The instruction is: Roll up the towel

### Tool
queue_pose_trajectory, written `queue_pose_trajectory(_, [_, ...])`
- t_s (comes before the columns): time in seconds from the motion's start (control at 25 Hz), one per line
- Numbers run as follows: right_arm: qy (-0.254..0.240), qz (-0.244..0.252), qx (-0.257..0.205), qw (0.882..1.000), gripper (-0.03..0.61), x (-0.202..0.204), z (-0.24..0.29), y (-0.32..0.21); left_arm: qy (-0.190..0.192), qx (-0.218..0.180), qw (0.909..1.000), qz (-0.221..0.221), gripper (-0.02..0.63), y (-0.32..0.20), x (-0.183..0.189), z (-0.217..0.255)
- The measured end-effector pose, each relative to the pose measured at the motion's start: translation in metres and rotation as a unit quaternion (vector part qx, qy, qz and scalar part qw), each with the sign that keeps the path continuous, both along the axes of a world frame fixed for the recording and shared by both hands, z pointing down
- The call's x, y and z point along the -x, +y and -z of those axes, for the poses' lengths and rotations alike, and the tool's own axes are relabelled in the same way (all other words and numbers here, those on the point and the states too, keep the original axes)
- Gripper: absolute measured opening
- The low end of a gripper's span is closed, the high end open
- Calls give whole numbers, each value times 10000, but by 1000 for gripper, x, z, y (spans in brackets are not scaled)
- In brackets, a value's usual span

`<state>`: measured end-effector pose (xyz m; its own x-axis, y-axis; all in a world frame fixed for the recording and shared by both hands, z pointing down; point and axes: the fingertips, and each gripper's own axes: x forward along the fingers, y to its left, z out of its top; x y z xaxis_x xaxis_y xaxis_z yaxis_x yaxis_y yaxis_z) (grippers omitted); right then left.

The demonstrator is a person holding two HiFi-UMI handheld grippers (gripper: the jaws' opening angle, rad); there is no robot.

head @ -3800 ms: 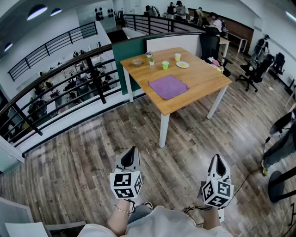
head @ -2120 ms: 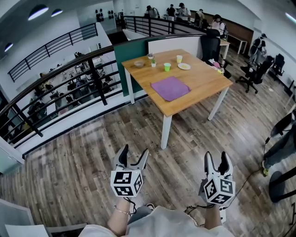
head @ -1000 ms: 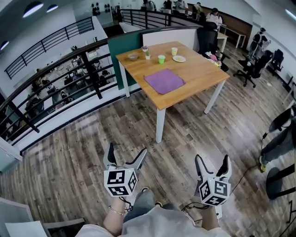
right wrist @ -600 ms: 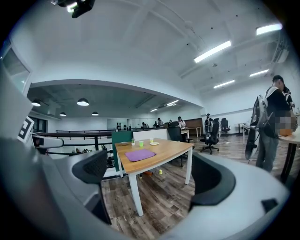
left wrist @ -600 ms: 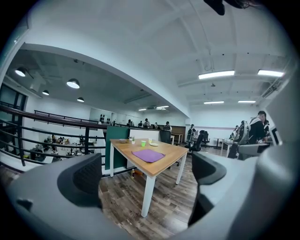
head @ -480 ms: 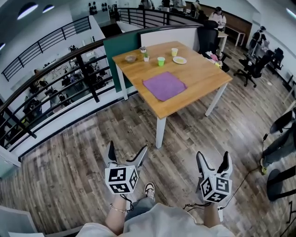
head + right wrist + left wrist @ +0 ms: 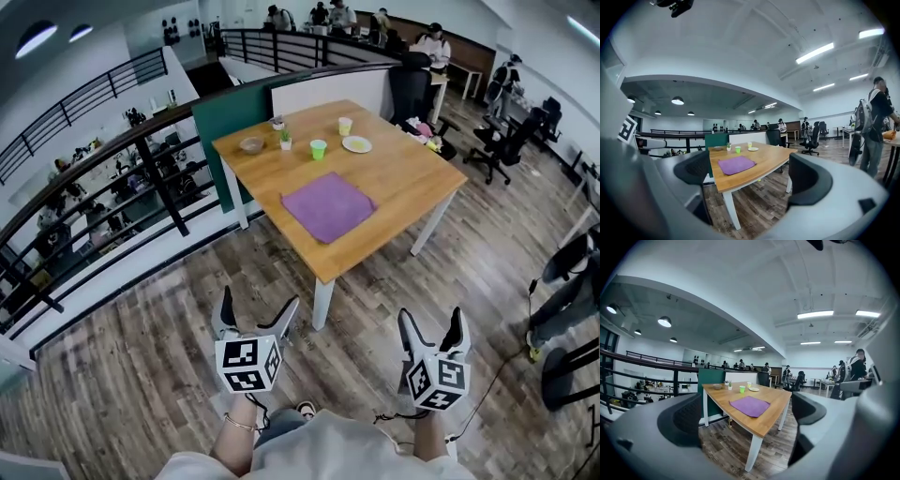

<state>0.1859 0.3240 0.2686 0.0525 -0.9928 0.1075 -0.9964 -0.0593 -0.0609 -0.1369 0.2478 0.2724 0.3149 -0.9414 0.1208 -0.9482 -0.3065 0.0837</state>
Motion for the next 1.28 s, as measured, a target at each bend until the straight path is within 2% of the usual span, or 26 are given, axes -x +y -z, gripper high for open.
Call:
queue_pose_trajectory(0.24, [-15,-161,25,9999,528,2,-1,-33,36,62,9997,-229,583,-46,-3,-8])
queue_pose_trajectory(0.48, [-2,-290,345,9990,522,-3,-21,-56,47,312,9986,-435,583,-77,-13,-31])
queue_pose_trajectory(0.72, [0,-212,493,9986,509,0,-33,-94,23,568,9970,-526,583,-107,-19,-53])
queue_pose_trajectory(1.08, [-114,22,452,9989,502,-25,-36,-202,-88,548,9982,-229,583,-190,-28,-51])
queue_pose_trajectory(1.28, [-146,235,448,9986,492,-47,-34,-273,-58,561,9984,-58,583,-243,-45,-48])
